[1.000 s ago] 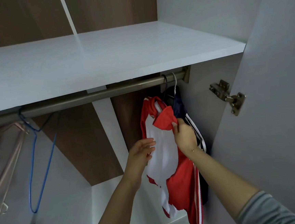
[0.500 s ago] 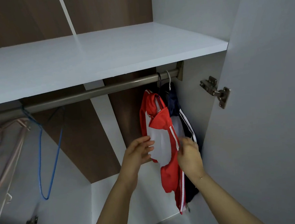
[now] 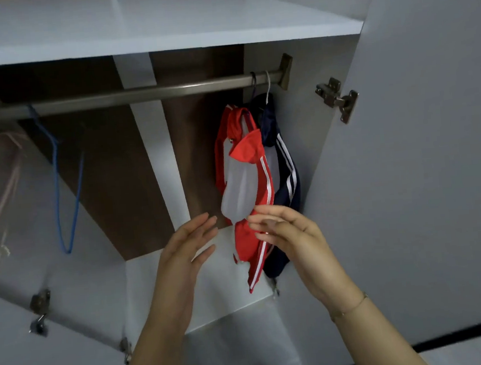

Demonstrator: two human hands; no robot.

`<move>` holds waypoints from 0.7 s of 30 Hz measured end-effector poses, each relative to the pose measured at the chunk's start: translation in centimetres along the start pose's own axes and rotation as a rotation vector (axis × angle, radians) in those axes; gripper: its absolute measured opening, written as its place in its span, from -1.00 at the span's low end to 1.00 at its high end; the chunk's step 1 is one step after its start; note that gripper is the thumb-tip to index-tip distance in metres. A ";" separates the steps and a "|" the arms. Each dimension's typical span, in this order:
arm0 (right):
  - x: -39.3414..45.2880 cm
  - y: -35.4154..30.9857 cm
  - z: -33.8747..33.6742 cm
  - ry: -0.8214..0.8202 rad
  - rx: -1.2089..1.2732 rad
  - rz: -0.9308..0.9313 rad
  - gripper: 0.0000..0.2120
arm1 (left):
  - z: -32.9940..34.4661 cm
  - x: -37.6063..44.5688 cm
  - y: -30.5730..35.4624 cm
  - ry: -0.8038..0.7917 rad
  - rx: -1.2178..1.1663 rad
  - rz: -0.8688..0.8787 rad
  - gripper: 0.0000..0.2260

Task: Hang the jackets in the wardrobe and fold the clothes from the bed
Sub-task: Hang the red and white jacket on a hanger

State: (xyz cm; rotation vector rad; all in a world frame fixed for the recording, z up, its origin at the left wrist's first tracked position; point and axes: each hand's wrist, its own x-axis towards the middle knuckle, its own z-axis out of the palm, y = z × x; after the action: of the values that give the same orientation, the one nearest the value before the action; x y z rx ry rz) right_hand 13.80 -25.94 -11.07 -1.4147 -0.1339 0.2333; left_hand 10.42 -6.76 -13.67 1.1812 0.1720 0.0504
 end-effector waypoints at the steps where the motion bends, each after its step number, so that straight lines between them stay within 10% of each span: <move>1: -0.7 0.2 0.5 -0.029 -0.010 0.010 -0.74 | -0.4 -1.0 -0.1 0.024 -0.008 0.009 -0.69; 21: -13.4 3.3 -2.3 -0.896 -0.113 0.167 -0.78 | 9.6 -27.7 -8.3 0.934 -0.038 0.200 -0.78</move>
State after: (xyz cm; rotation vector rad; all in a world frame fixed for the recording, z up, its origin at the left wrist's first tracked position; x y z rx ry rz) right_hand 1.06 -30.91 -14.07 -1.3441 -0.7723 1.0028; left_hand -15.78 -22.33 -14.79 1.0577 0.8655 0.7825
